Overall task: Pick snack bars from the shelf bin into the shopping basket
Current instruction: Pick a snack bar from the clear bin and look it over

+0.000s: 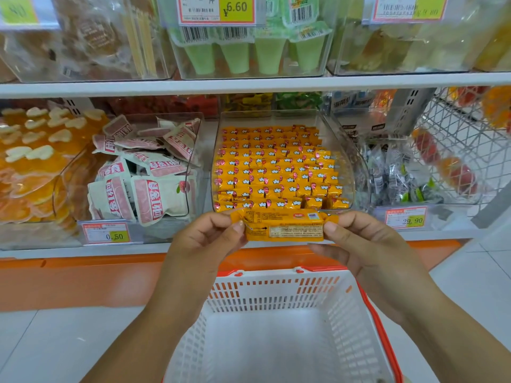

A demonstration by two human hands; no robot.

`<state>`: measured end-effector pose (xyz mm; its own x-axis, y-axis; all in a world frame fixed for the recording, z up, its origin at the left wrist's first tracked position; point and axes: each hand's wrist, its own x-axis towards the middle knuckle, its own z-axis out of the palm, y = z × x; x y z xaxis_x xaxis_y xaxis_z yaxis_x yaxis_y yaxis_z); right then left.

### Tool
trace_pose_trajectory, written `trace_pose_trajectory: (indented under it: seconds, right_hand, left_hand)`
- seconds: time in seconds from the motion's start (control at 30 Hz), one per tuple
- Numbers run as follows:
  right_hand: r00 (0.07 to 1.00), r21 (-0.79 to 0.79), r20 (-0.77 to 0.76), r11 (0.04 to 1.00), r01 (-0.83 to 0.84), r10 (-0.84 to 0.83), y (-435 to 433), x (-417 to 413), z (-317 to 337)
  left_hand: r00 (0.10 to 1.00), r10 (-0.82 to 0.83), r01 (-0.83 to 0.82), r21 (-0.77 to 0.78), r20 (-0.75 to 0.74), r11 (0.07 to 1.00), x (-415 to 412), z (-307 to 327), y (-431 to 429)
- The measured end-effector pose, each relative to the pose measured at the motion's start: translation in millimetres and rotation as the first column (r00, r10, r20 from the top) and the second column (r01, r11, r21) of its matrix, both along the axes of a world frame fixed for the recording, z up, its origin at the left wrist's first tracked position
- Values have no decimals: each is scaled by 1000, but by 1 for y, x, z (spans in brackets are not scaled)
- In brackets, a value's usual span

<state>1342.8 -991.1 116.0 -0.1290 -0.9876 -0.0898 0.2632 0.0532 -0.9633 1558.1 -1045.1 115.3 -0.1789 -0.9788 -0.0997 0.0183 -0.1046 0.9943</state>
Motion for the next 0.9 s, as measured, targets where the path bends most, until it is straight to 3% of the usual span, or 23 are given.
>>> trace_pose_trajectory:
  seconds: [0.3,0.5,0.73,0.9]
  right_hand:
    - [981,-36,-129,989,142,-145,2,13,2]
    - [978,-79,-154,988,132,-142,3,10,1]
    - [994,-68,-106,998,16,-23,0,4,-7]
    - [999,-49,21,998,-24,25,-1,3,-5]
  left_hand:
    - [994,99,-100,-23,-49,995,-11,3,6]
    - [993,114,-115,-28,-10,993,-11,-1,9]
    - [997,27,-22,66,-75,998,-7,0,5]
    - [999,12,-8,85,-48,996,-2,-1,1]
